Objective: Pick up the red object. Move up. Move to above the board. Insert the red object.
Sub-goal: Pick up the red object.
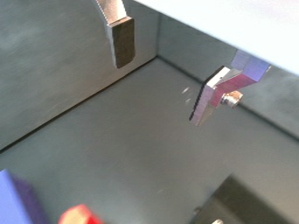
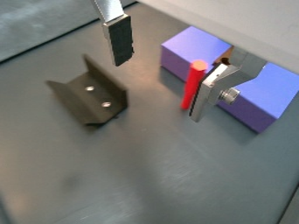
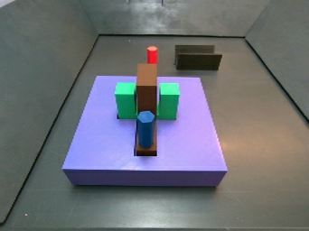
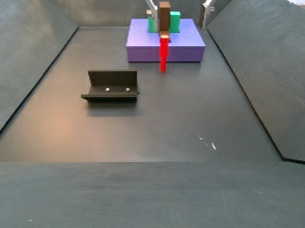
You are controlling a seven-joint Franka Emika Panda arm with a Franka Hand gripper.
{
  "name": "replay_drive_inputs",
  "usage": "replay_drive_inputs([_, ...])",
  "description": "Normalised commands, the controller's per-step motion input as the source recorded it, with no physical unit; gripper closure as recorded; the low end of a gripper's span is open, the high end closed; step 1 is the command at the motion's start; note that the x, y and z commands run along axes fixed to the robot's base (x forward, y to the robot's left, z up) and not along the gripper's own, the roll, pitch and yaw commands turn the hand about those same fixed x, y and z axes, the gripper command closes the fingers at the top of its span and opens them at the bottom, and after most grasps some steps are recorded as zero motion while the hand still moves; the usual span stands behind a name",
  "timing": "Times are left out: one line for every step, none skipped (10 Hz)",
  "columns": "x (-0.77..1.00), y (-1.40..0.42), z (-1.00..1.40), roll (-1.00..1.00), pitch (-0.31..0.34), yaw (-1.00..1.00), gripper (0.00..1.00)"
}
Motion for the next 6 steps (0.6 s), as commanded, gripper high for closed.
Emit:
replay_drive_inputs([-0.21, -0.73, -0.34, 0.03, -0.046, 0.09, 0.00])
replay_drive_inputs([-0.12, -0.47, -0.34, -0.05, -0.043, 0.14, 0.00])
replay_drive_inputs([-0.07, -0.39, -0.26, -0.13, -0.026, 0.19, 0.00])
replay_drive_inputs([-0.06, -0.35, -0.26, -0.14, -0.010, 0.18, 0.00])
replay_drive_inputs([-0.06, -0.42, -0.29, -0.09, -0.001, 0.10, 0.00])
replay_drive_inputs([-0.08, -0.45, -0.30, -0.06, -0.003, 0.03, 0.00])
